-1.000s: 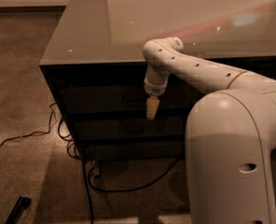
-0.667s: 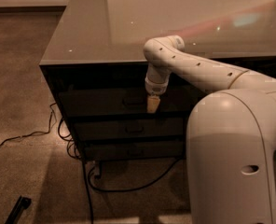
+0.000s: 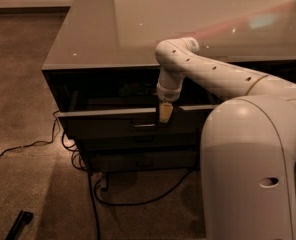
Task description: Open top drawer
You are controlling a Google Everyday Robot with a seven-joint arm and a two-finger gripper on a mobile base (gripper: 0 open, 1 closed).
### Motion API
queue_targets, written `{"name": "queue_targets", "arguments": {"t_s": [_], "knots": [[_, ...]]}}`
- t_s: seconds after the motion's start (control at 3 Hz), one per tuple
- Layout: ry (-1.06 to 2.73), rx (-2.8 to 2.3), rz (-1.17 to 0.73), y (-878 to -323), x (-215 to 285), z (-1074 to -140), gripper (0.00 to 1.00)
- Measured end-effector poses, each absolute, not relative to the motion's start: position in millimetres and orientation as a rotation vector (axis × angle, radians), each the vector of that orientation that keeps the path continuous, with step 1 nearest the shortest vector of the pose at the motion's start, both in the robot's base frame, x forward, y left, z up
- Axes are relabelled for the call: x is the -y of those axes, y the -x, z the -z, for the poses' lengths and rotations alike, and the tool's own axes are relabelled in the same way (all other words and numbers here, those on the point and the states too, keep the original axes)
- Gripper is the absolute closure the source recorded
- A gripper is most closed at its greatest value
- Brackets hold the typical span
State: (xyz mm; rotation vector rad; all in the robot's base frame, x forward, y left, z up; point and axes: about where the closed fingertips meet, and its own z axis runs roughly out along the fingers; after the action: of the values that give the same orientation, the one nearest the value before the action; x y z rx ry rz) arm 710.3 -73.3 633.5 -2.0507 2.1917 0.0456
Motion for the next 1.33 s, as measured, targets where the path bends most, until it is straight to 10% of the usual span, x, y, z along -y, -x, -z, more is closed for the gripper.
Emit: {"name": "queue_targets", "arguments": {"t_s": [1.0,1.33], "knots": [[2.060,-2.232,-0.061,-696,74,-621,0.00],[2.072,-2.272,-0.056,-671,81,-621,0.00]]}}
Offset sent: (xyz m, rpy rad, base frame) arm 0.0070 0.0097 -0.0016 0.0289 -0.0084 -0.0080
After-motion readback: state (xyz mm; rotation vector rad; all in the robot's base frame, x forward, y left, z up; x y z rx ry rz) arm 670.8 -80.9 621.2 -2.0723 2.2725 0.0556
